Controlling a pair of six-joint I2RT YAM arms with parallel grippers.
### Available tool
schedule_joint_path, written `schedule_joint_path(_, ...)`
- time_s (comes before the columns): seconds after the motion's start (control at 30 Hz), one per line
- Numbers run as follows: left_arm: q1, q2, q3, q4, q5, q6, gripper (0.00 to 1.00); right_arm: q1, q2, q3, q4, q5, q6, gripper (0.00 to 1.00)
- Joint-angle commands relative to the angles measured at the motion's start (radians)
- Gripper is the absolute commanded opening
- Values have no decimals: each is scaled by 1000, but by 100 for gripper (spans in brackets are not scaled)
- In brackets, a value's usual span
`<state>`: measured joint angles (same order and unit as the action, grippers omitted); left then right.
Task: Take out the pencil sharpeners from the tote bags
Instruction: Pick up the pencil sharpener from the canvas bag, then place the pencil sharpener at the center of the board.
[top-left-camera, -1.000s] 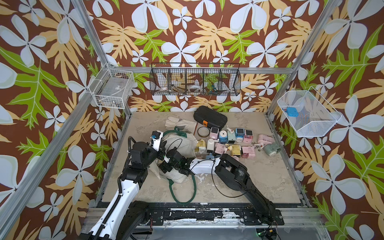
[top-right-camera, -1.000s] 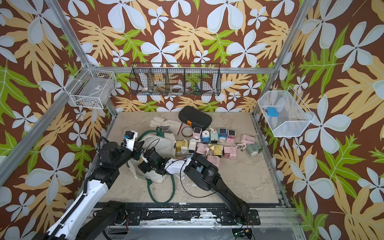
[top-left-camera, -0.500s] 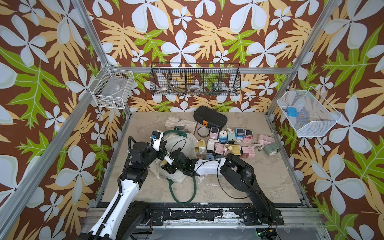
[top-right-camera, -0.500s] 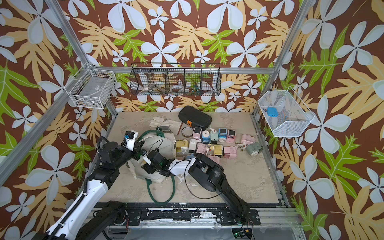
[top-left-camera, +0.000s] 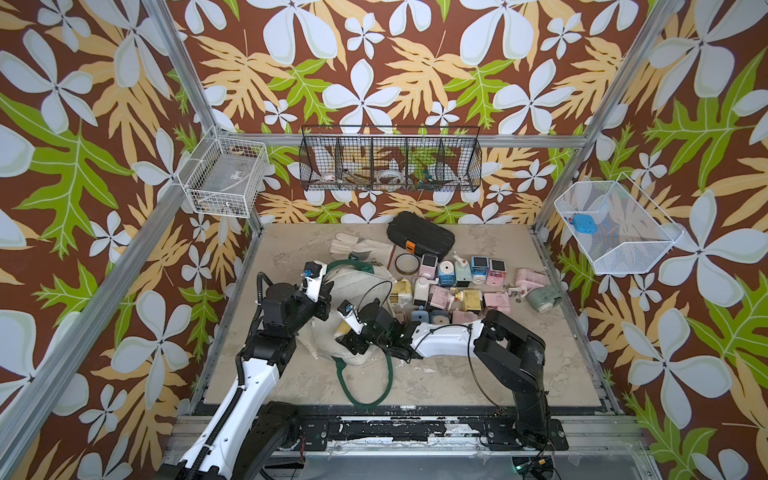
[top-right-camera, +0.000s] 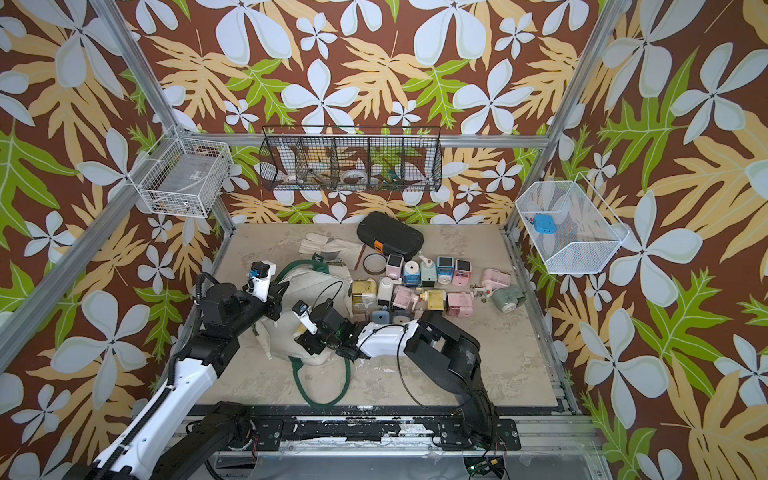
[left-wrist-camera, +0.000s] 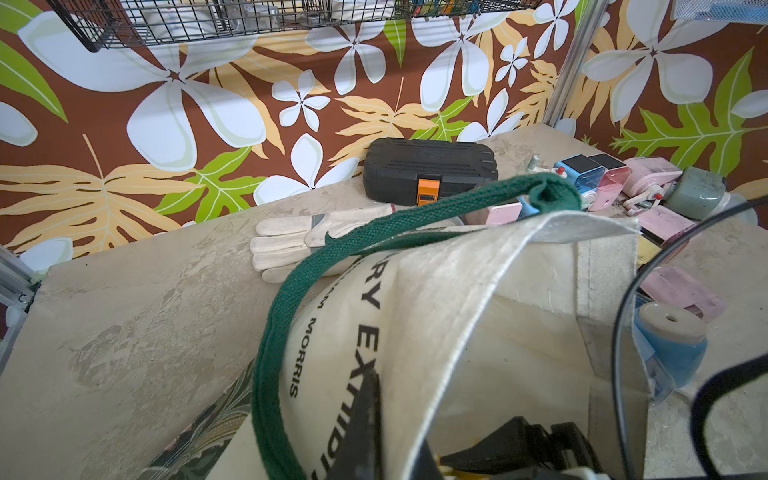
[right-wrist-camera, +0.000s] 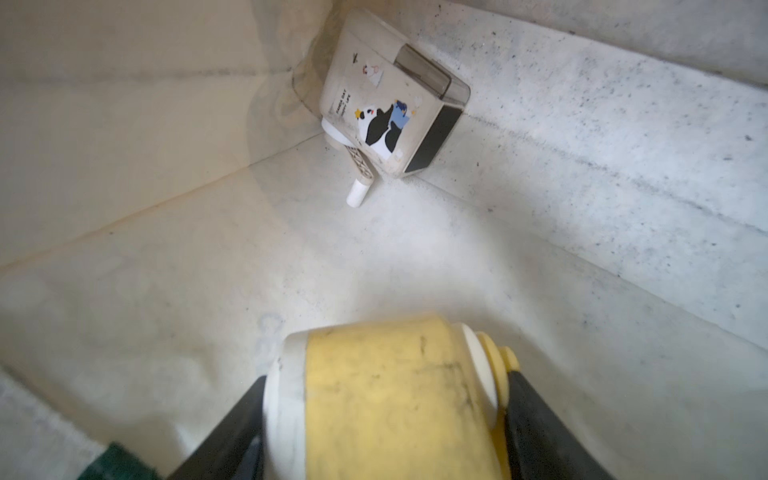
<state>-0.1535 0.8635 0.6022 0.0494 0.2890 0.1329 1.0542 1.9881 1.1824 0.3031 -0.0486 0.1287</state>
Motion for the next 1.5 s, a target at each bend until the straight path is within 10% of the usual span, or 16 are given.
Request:
schedule_joint_path(0.0, -2, -1, 4, 11, 11, 4, 0, 2, -45, -35, 62, -19, 31, 55)
schedule_joint_path(0.43, -2, 0, 6, 12, 8, -1, 0, 48, -261, -187, 69, -21, 72, 53)
schedule_joint_path(0.9, -2, 6, 13, 14, 9, -13, 0, 101, -776, -466, -112, 339, 166, 52)
schedule_joint_path(1.47, -1, 1, 8, 28, 26, -31, 0, -358, -1288, -866, -338, 726, 518, 52)
